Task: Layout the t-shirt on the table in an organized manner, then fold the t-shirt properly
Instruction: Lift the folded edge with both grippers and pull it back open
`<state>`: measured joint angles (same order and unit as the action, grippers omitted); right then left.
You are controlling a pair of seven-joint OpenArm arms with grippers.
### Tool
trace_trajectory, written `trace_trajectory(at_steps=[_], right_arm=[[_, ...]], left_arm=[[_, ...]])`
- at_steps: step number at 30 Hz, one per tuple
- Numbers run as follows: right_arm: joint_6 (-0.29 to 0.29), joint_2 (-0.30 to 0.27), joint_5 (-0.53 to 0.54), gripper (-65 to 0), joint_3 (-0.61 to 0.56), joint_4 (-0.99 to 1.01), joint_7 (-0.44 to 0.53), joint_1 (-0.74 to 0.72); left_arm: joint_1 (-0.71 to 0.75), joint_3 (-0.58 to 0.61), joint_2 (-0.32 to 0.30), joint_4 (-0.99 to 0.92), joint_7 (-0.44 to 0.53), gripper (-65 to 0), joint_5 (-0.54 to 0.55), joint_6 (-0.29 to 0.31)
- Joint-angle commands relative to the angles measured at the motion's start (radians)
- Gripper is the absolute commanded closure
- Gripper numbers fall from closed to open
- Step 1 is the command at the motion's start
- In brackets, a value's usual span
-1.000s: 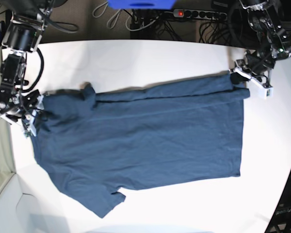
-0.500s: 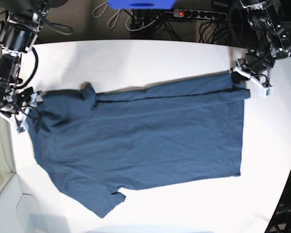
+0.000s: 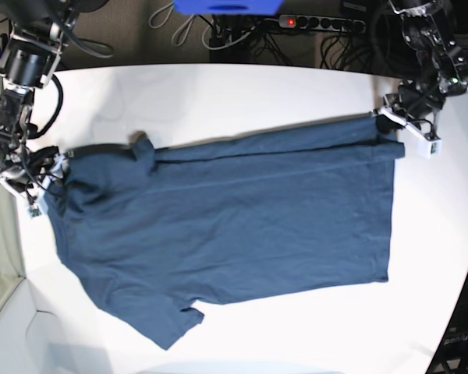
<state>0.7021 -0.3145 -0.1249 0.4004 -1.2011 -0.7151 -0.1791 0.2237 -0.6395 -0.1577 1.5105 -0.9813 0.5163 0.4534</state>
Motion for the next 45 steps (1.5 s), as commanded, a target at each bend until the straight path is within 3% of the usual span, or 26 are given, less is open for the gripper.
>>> trace_trajectory(at_steps=[1, 5, 10, 18, 23, 29, 34, 43, 45], right_arm=[[-0.004, -0.01, -0.02, -20.2, -0.001, -0.004, -0.021, -0.004], [-0.004, -0.01, -0.02, 0.0, -0.001, -0.013, -0.025, 0.023], [-0.004, -0.021, -0.02, 0.0, -0.001, -0.076, -0.039, 0.089], [-0.004, -0.022, -0.02, 0.0, -0.002, -0.365, -0.156, 0.183], [-0.004, -0.025, -0.02, 0.0, -0.014, -0.491, -0.234, 0.146], [-0.004, -0.074, -0.022, 0.0, -0.219, -0.403, -0.338, 0.006], [-0.004, -0.113, -0.023, 0.0, -0.412, -0.309, -0.409, -0.033], [-0.004, -0.168, -0.02, 0.0, -0.427, -0.431, -0.393, 0.02], [-0.004, -0.139, -0.019, 0.0, -0.42, -0.44, -0.389, -0.033]], left_arm=[[0.001, -0.004, -0.013, 0.008, -0.004, -0.3, -0.014, 0.003], [0.003, -0.006, -0.03, 0.009, -0.004, -0.3, -0.012, 0.005], [0.009, -0.006, -0.039, 0.046, -0.014, -0.3, -0.005, 0.008], [0.035, -0.006, -0.041, 0.259, -0.021, -0.3, -0.005, 0.008], [-0.051, -0.006, -0.072, 0.332, -0.11, -0.3, -0.005, 0.008], [-0.248, -0.006, -0.113, 0.23, -0.166, -0.2, -0.014, -0.005], [-0.383, -0.004, -0.148, 0.085, -0.271, -0.2, -0.014, -0.005], [-0.396, -0.001, -0.184, 0.075, -0.264, -0.2, -0.005, 0.005], [-0.452, 0.002, -0.184, 0.066, -0.258, -0.2, -0.015, -0.005]])
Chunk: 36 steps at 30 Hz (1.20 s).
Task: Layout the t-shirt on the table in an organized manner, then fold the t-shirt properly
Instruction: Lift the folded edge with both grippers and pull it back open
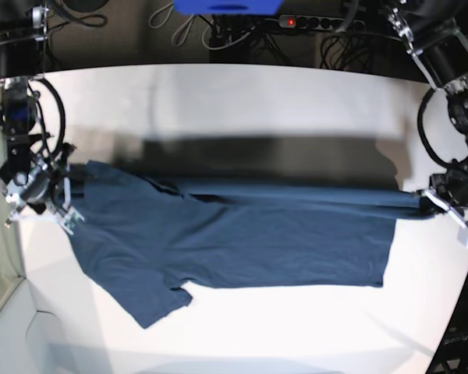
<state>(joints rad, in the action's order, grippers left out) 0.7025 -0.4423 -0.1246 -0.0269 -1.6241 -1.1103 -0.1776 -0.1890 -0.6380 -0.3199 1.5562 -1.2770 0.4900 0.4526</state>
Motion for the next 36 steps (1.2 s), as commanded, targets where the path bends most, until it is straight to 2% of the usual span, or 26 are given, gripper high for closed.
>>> trace_trajectory(at_steps=[1, 5, 8, 13, 24, 27, 33, 36], right_arm=[[-0.004, 0.003, -0.022, 0.0, 0.006, 0.005, -0.004, -0.076], [-0.004, 0.049, -0.022, 0.0, -0.049, 0.204, -0.116, -0.201], [-0.004, 0.023, -0.022, 0.0, -0.137, 0.224, -0.136, -0.148], [-0.004, 0.018, -0.022, 0.0, -0.156, 0.1, -0.083, -0.029], [-0.004, 0.013, -0.024, 0.0, -0.152, -0.104, -0.089, 0.128], [-0.004, 0.003, -0.024, 0.0, -0.137, -0.137, -0.087, 0.166], [-0.004, 0.007, -0.024, 0.0, -0.018, -0.288, -0.083, 0.277], [-0.004, 0.007, -0.024, 0.0, 0.034, -0.37, -0.081, 0.335]], left_arm=[[-0.065, 0.0, -0.022, 0.011, 0.043, -0.2, 0.003, -0.004], [-0.154, 0.002, -0.017, -0.069, 0.015, -0.2, -0.076, -0.005], [-0.128, -0.003, -0.017, -0.063, -0.017, -0.2, -0.098, 0.004], [-0.06, 0.002, -0.023, -0.07, 0.05, -0.2, -0.1, 0.005], [0.105, -0.007, -0.032, 0.031, 0.059, -0.2, -0.092, 0.007], [0.176, -0.007, -0.026, 0.091, 0.059, -0.2, -0.092, 0.007], [0.286, -0.009, -0.025, 0.174, 0.061, -0.2, -0.092, 0.007], [0.302, -0.055, -0.028, 0.198, 0.059, -0.2, -0.092, 0.008]])
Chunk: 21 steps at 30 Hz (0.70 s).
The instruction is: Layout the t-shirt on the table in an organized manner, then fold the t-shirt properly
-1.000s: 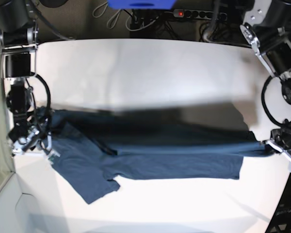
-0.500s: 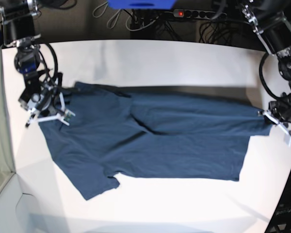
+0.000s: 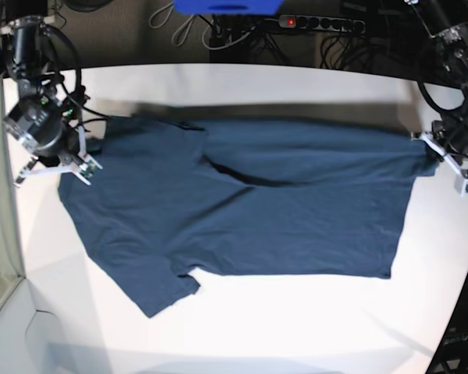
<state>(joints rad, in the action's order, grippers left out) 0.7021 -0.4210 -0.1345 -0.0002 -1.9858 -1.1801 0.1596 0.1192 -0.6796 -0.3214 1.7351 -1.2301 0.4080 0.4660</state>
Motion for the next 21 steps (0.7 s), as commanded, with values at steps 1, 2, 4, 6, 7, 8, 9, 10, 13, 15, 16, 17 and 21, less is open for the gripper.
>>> trace_trajectory(at_steps=[1, 2, 4, 6, 7, 8, 9, 10, 13, 15, 16, 17, 21], right_arm=[[-0.004, -0.008, -0.014, 0.0, 0.015, -0.02, -0.011, 0.013], [-0.004, -0.003, -0.014, 0.0, 0.024, -0.027, -0.011, 0.025], [-0.004, -0.002, -0.014, 0.0, 0.038, -0.025, -0.011, 0.054], [-0.004, -0.002, -0.014, 0.0, 0.036, -0.023, -0.01, 0.087], [-0.004, 0.0, -0.014, 0.0, 0.035, -0.023, -0.007, 0.105], [-0.004, 0.006, -0.014, 0.0, 0.035, -0.023, 0.01, 0.125], [-0.004, 0.018, -0.014, 0.0, 0.038, -0.023, 0.029, 0.148], [-0.004, 0.03, -0.014, 0.0, 0.039, -0.023, 0.052, 0.169], [-0.004, 0.041, -0.014, 0.0, 0.035, -0.019, 0.095, 0.22], [-0.004, 0.06, -0.014, 0.0, 0.033, -0.011, 0.102, 0.239], [-0.004, 0.069, -0.014, 0.0, 0.038, -0.007, 0.105, 0.242], [-0.004, 0.07, -0.014, 0.0, 0.038, 0.0, 0.102, 0.242], [-0.004, 0.075, -0.014, 0.0, 0.038, 0.019, 0.099, 0.242]], left_arm=[[-0.006, -0.032, -0.026, 0.032, 0.009, -0.2, -0.01, -0.005], [-0.006, -0.047, -0.026, 0.041, 0.003, -0.2, -0.01, -0.005], [-0.003, -0.058, -0.029, 0.056, 0.002, -0.2, -0.008, -0.005], [0.0, -0.058, -0.029, 0.059, 0.0, -0.2, -0.008, -0.003], [0.009, -0.058, -0.029, 0.059, 0.0, -0.2, -0.008, -0.003], [0.026, -0.056, -0.025, 0.059, 0.002, -0.2, -0.008, -0.003], [0.041, -0.055, -0.023, 0.059, 0.006, -0.2, -0.008, -0.003], [0.053, -0.053, -0.022, 0.052, 0.011, -0.2, -0.008, -0.003], [0.079, -0.052, -0.006, 0.033, 0.011, -0.2, -0.008, -0.003], [0.099, -0.052, 0.005, 0.019, 0.013, -0.2, -0.01, -0.003], [0.109, -0.052, 0.006, 0.007, 0.013, -0.2, -0.01, -0.003], [0.112, -0.052, 0.011, -0.007, 0.013, -0.2, -0.01, -0.003], [0.116, -0.052, 0.015, -0.067, 0.013, -0.2, -0.01, -0.003]])
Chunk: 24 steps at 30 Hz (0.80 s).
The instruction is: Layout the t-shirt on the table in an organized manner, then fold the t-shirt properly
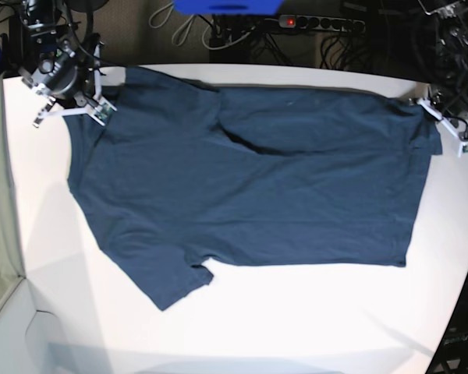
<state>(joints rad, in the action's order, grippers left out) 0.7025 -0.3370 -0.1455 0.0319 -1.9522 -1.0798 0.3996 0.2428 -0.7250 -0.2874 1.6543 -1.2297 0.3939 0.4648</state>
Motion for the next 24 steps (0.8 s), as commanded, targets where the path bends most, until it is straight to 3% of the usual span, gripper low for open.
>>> trace_trajectory(at_steps=[1, 8, 12, 16, 19, 22, 24], right_arm=[[-0.004, -0.009, -0.003, 0.0, 0.006, -0.014, -0.001, 0.002], [-0.004, -0.014, -0.003, -26.0, 0.009, -0.014, -0.004, 0.003], [-0.004, -0.007, -0.003, -40.6, 0.089, -0.025, -0.004, 0.025], [-0.004, 0.008, -0.003, -45.7, 0.155, -0.031, -0.004, 0.028], [-0.004, 0.037, -0.003, -46.0, 0.204, -0.032, -0.004, 0.046], [-0.004, 0.085, -0.003, -46.0, 0.205, -0.032, -0.003, 0.048], [-0.004, 0.126, -0.003, -45.9, 0.207, -0.032, -0.003, 0.045]], left_arm=[[-0.006, -0.006, -0.019, -0.004, 0.012, -0.2, 0.004, -0.002], [-0.006, -0.006, -0.026, -0.056, 0.012, -0.5, 0.003, -0.002], [-0.006, -0.006, -0.028, -0.056, 0.012, -0.6, -0.002, -0.002], [-0.01, -0.006, -0.029, -0.056, 0.012, -5.1, -0.003, -0.002], [-0.015, -0.009, -0.029, -0.056, 0.012, -16.6, -0.005, -0.004], [-0.016, -0.009, -0.029, -0.049, 0.012, -24.6, -0.005, -0.004], [-0.018, -0.009, -0.029, -0.044, 0.012, -25.2, -0.002, -0.004]])
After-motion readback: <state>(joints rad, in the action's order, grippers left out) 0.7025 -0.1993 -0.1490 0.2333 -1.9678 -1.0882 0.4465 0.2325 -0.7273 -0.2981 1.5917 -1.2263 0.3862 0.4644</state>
